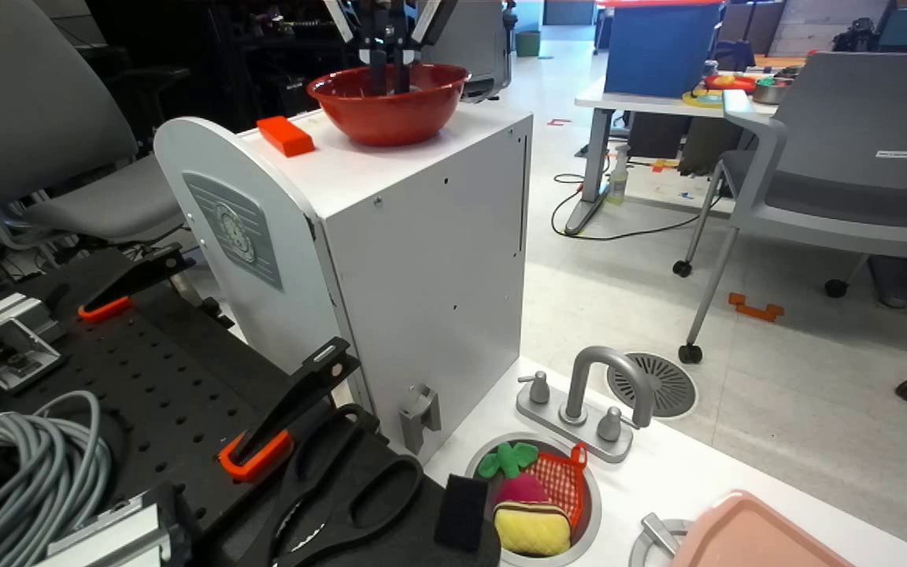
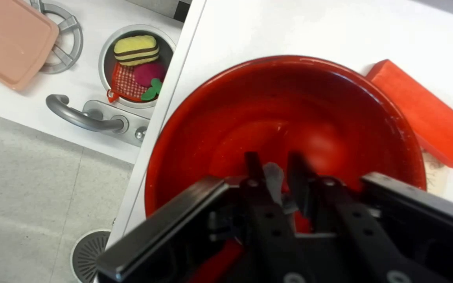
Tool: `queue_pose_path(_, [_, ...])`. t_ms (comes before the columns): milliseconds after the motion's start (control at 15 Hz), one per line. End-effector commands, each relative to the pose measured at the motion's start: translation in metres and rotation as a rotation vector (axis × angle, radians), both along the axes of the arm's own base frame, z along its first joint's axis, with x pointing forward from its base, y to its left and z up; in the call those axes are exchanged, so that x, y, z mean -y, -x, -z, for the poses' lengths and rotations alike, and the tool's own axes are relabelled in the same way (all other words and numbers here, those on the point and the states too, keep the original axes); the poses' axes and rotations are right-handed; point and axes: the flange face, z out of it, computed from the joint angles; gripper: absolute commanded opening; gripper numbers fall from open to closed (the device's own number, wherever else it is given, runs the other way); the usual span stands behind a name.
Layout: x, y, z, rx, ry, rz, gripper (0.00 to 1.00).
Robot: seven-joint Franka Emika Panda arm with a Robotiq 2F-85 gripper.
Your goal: Take the grey out of the red bowl
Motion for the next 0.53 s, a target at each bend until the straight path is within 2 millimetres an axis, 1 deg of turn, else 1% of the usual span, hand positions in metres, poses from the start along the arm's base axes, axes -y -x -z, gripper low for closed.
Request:
queue_pose_path(0, [0.0002, -0.0039, -0.0011, -0.019, -0.008, -0.002, 0.00])
queue_pose_path(267, [0.0002, -0.0036, -0.0005, -0.020, -0.007, -0.001, 0.00])
queue_pose_path(467, [-0.0007, -0.0033, -0.0049, -0.010, -0.004, -0.003, 0.00])
